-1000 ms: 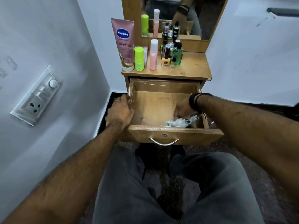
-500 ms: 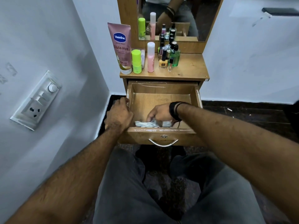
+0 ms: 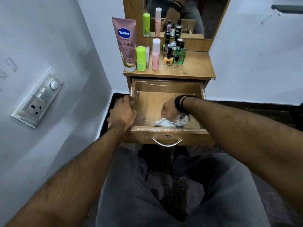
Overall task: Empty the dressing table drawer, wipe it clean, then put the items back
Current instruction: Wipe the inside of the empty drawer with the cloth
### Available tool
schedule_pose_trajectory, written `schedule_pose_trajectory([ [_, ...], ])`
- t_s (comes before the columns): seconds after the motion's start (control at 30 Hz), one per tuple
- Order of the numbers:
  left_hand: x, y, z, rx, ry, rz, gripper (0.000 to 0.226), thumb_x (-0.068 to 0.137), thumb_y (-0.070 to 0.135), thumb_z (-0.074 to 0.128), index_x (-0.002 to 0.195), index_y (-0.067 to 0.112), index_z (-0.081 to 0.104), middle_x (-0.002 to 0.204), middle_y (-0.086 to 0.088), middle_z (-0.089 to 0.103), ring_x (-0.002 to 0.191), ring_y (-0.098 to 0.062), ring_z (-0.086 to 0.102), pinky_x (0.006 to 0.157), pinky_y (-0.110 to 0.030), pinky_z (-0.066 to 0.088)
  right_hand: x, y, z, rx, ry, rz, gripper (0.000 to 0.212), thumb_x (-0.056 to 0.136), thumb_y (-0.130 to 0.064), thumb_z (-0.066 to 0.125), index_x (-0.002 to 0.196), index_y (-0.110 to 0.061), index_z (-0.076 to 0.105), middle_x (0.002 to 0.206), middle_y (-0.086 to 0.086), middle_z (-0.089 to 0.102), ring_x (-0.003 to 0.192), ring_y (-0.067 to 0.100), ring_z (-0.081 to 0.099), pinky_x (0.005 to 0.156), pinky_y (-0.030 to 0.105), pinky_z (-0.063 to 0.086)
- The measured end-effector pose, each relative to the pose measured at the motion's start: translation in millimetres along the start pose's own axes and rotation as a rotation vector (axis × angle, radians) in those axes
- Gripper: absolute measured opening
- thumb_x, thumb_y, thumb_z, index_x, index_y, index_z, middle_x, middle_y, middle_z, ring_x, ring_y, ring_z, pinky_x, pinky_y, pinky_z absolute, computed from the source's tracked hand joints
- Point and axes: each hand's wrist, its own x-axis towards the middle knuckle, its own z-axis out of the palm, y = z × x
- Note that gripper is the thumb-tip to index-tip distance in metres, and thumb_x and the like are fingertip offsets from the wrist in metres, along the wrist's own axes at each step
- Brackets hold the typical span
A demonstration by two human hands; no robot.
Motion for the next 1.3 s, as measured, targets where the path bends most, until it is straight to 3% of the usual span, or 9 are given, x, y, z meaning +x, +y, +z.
schedule_pose_trajectory([
  [0.13, 0, 2, 0, -0.007, -0.004, -0.022, 0.045, 0.091, 0.022, 0.051, 0.135, 0.017, 0.046, 0.136, -0.009, 0.055, 0.117, -0.031, 0.056, 0.097, -0.052, 0.049, 8, -47, 18, 0.428, 0.111, -0.192, 0.04, 0.091, -0.003, 0.052, 0.125, -0.017, 0.066, 0.124, 0.001, 0.064, 0.107, 0.022, 0.06, 0.08, 0.031, 0.052],
  [0.27, 0, 2, 0, -0.017, -0.003, -0.004, 0.043, 0.093, 0.022, 0.049, 0.136, 0.017, 0.046, 0.137, -0.01, 0.055, 0.117, -0.031, 0.057, 0.097, -0.052, 0.05, 10, -37, 21, 0.489, 0.06, -0.194, 0.035, 0.088, 0.003, 0.051, 0.11, -0.018, 0.068, 0.093, -0.008, 0.063, 0.087, 0.014, 0.057, 0.072, 0.023, 0.048],
  [0.4, 0, -1, 1, -0.013, -0.005, 0.006, 0.041, 0.093, 0.022, 0.05, 0.134, 0.017, 0.046, 0.135, -0.01, 0.055, 0.113, -0.032, 0.058, 0.096, -0.053, 0.051, 4, 6, 4, 0.146, -0.117, -0.08, 0.036, 0.071, 0.014, 0.051, 0.084, -0.019, 0.058, 0.075, -0.001, 0.057, 0.076, 0.019, 0.052, 0.074, 0.033, 0.049],
  [0.53, 0, 0, -1, -0.018, 0.004, -0.001, 0.04, 0.093, 0.023, 0.049, 0.133, 0.017, 0.047, 0.133, -0.008, 0.056, 0.112, -0.03, 0.059, 0.095, -0.053, 0.052, -4, 30, -6, -0.412, -0.195, 0.152, 0.021, 0.093, 0.0, 0.047, 0.082, -0.015, 0.054, 0.095, 0.007, 0.06, 0.081, 0.017, 0.055, 0.074, 0.033, 0.049],
  [0.7, -1, 0, -1, -0.02, 0.009, 0.002, 0.038, 0.094, 0.022, 0.048, 0.131, 0.015, 0.049, 0.132, -0.009, 0.057, 0.111, -0.029, 0.058, 0.094, -0.053, 0.051, 10, 47, 6, -0.739, -0.189, 0.295, 0.019, 0.095, -0.016, 0.055, 0.111, -0.013, 0.065, 0.104, 0.004, 0.061, 0.104, 0.02, 0.061, 0.09, 0.037, 0.05],
  [0.8, -2, 0, -1, -0.011, 0.005, 0.001, 0.037, 0.095, 0.022, 0.049, 0.131, 0.015, 0.049, 0.132, -0.009, 0.058, 0.111, -0.029, 0.058, 0.094, -0.052, 0.051, 16, 62, 2, -0.776, -0.009, 0.435, 0.049, 0.101, -0.037, 0.045, 0.146, -0.02, 0.044, 0.149, 0.009, 0.045, 0.139, 0.032, 0.039, 0.111, 0.062, 0.031],
  [0.97, -2, 2, -3, -0.007, -0.008, -0.015, 0.037, 0.094, 0.02, 0.051, 0.13, 0.016, 0.049, 0.133, -0.007, 0.058, 0.112, -0.028, 0.059, 0.096, -0.052, 0.052, 17, 73, -7, -0.696, 0.15, 0.54, 0.054, 0.102, -0.043, 0.035, 0.151, -0.02, 0.038, 0.159, 0.014, 0.031, 0.144, 0.04, 0.025, 0.11, 0.073, 0.02],
  [1.2, -4, 5, -6, 0.0, -0.013, -0.018, 0.04, 0.093, 0.021, 0.052, 0.133, 0.017, 0.048, 0.135, -0.006, 0.056, 0.115, -0.027, 0.057, 0.099, -0.051, 0.049, 16, 32, 7, -0.532, -0.129, 0.462, 0.022, 0.096, -0.026, 0.047, 0.11, -0.015, 0.06, 0.1, 0.003, 0.057, 0.087, 0.018, 0.056, 0.083, 0.032, 0.05],
  [1.3, -3, 5, -5, -0.01, -0.008, -0.015, 0.039, 0.094, 0.022, 0.051, 0.132, 0.018, 0.048, 0.135, -0.005, 0.056, 0.115, -0.027, 0.058, 0.099, -0.052, 0.049, 13, 31, 1, -0.34, -0.173, 0.355, 0.015, 0.095, -0.007, 0.05, 0.097, -0.01, 0.064, 0.088, 0.008, 0.058, 0.08, 0.022, 0.058, 0.077, 0.034, 0.052],
])
